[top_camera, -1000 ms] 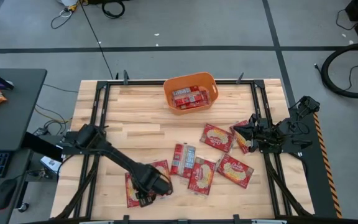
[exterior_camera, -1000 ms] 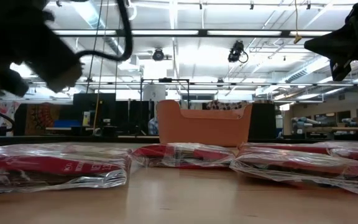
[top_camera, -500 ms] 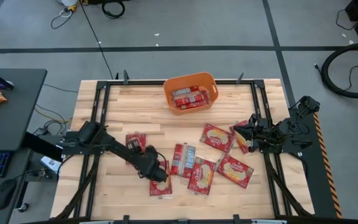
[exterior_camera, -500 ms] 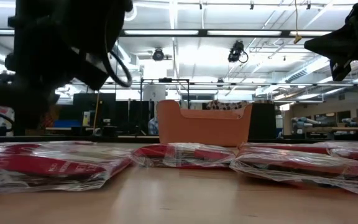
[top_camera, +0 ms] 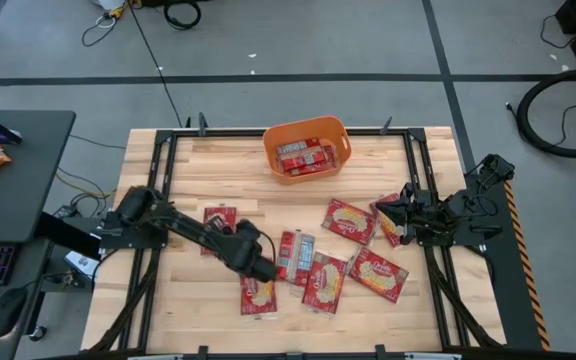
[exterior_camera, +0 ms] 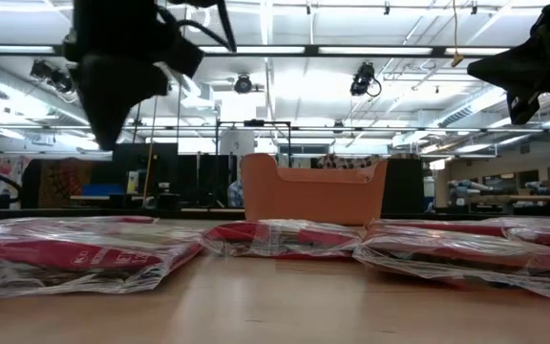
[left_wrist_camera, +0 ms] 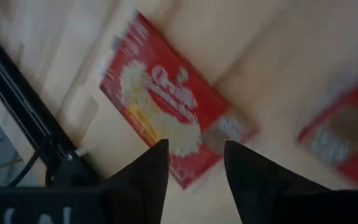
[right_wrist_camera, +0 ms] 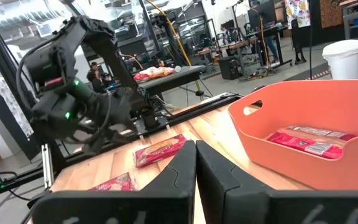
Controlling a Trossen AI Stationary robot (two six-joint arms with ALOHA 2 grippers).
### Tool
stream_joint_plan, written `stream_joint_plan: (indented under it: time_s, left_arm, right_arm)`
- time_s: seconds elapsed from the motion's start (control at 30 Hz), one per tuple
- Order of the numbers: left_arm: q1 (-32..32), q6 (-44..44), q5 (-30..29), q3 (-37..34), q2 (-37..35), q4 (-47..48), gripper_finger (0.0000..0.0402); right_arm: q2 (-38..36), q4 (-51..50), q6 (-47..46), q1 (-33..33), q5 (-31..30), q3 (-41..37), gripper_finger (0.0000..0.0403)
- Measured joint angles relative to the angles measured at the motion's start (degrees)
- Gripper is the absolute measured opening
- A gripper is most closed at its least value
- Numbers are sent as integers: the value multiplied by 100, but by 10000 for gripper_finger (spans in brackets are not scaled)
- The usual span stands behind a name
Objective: Sort popcorn bags into baskets
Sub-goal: Stack the popcorn bag on top of the stacked popcorn bag into the bin
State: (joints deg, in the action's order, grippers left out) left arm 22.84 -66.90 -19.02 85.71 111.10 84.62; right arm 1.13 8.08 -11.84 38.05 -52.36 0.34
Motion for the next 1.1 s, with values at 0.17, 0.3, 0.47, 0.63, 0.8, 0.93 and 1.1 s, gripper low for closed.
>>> stream_joint_plan:
  time_s: [0.17, 0.3, 0.47, 0.63, 0.8, 0.93, 1.1]
  left_arm:
    - [-121, -46, -221, -335, -409, -293, 160]
    - [-198, -145, -290, -962, -979, -855, 160]
    - [-256, -559, -318, -1702, -1588, -1523, 160]
    - [-387, -1251, -238, -1968, -1697, -1755, 160]
    - [-523, -1347, -175, -1981, -1630, -2010, 183]
    - [-657, -1350, -309, -1982, -1616, -2180, 221]
    - [-876, -1347, -485, -1982, -1604, -2219, 257]
  right_arm:
    - [2, 16, 0, 1, 0, 0, 16]
    - [0, 28, 0, 2, 0, 0, 16]
    - [0, 26, 0, 1, 0, 0, 16]
    - [0, 47, 0, 2, 0, 0, 16]
    - [0, 46, 0, 1, 0, 0, 16]
    - [0, 46, 0, 2, 0, 0, 16]
    - [0, 100, 0, 0, 0, 0, 16]
